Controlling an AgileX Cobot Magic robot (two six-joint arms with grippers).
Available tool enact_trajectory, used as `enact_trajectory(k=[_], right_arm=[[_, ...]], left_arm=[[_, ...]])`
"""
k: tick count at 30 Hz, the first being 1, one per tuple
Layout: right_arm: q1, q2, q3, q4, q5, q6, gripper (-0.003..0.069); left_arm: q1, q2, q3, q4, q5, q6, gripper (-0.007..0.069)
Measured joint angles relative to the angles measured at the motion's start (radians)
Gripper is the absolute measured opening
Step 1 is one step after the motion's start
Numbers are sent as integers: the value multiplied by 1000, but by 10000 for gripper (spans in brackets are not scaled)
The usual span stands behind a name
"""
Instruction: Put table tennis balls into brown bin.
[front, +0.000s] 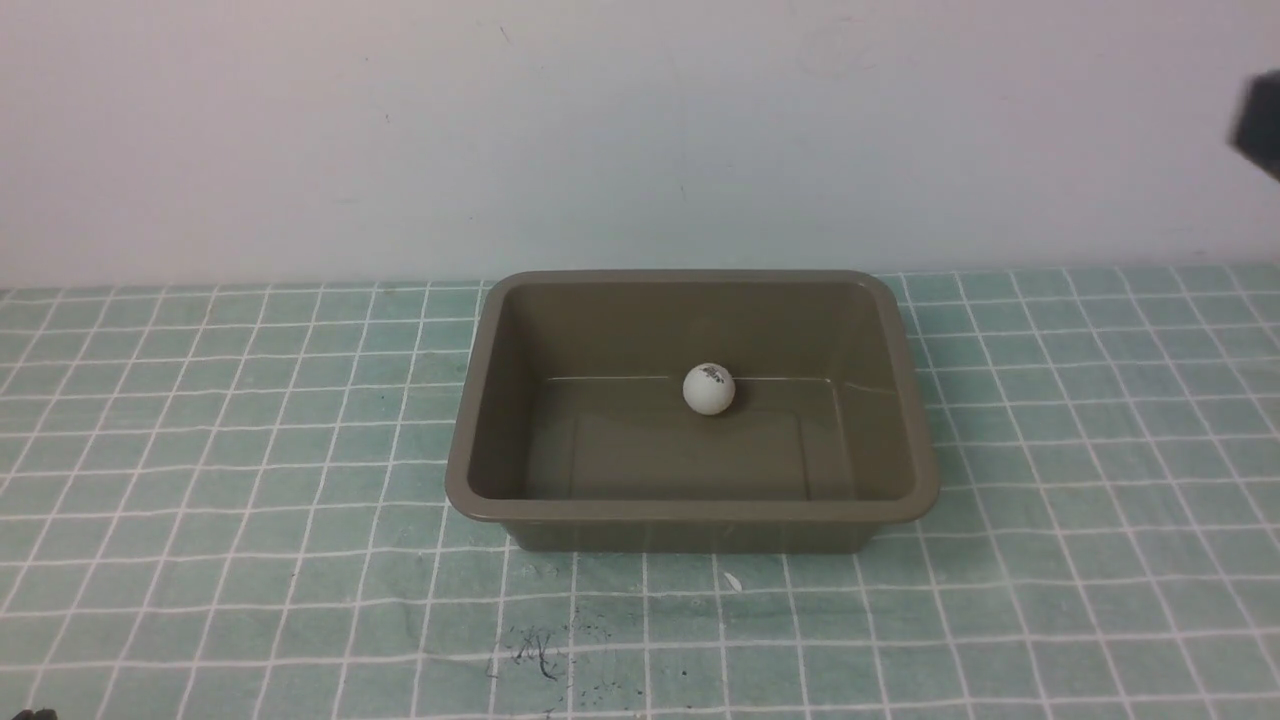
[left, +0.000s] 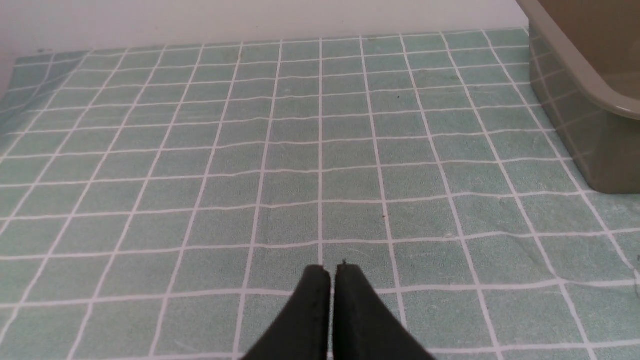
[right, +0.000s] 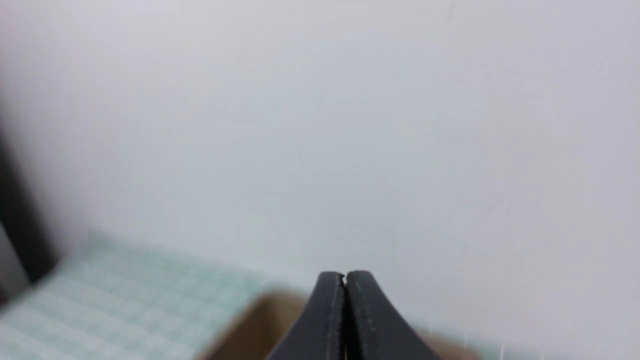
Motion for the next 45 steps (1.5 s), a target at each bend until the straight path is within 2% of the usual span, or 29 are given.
enact_trajectory(k=[1,2,3,9,19,23,25,28,33,38,45], right_arm=[[0,-105,88,8,-70,13,-13],[0,-122,88,8,-70,13,-13],[0,-272,175,23,-120,35,-13],[0,-589,342,-25,-126,44,-11],[0,-620,391,-84,-110,47,-10],[-6,-620,395,-144,12,33,-10],[-48,-620,410,-159,84,31,-10],[-181,-620,483,-173,182,30,-10],[-403,-620,704,-157,175,29,-10],[-460,-618,761,-132,115,29,-10],[-467,-618,762,-132,110,29,-10]], left_arm=[[0,0,0,0,0,0,-4],[0,0,0,0,0,0,-4],[0,0,0,0,0,0,-4],[0,0,0,0,0,0,-4],[0,0,0,0,0,0,-4],[0,0,0,0,0,0,-4],[0,0,0,0,0,0,-4],[0,0,0,0,0,0,-4],[0,0,0,0,0,0,-4],[0,0,0,0,2,-1,-4],[0,0,0,0,2,-1,-4]])
